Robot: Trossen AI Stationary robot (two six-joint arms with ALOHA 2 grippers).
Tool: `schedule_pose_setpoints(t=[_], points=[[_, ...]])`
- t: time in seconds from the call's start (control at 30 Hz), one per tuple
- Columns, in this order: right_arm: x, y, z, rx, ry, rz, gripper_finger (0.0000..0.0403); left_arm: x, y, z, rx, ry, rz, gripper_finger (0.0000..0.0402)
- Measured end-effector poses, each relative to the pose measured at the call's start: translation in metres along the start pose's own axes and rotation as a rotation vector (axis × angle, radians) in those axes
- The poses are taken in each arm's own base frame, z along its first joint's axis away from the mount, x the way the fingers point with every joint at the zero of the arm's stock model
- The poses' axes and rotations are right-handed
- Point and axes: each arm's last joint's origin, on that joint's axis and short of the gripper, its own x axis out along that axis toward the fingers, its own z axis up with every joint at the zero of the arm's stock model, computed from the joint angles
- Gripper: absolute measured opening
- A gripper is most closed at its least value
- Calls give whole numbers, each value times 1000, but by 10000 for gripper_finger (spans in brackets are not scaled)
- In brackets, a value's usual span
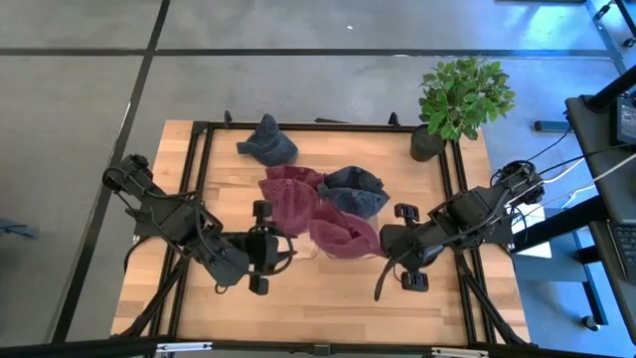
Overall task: Pick & Place hat
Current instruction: Put the red cap into the left transparent bin
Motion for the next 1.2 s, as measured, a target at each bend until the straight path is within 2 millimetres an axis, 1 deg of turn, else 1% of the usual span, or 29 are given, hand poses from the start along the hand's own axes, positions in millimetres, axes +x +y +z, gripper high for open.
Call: schedule_pose_setpoints(t=[0.1, 0.2, 0.3, 0.57, 1.0, 1.2], points=[[0, 0, 0, -1, -1, 8, 17, 1, 1, 0, -9, 1, 5, 163], [0, 0, 1, -2, -6, 8, 17, 2, 2, 0, -8, 2, 8, 170], [0, 2, 3, -25, -33, 24, 17, 3, 3, 0, -10, 3, 12, 169], [0, 5, 9, -47, -88, 54, 17, 9, 10, 1, -112, 21, -5, 167], [-1, 9, 15, -85, -159, 87, 17, 14, 16, 2, -122, 29, -3, 166], [-1, 7, 16, -81, -177, 53, 17, 15, 16, 2, -123, 27, -7, 156]])
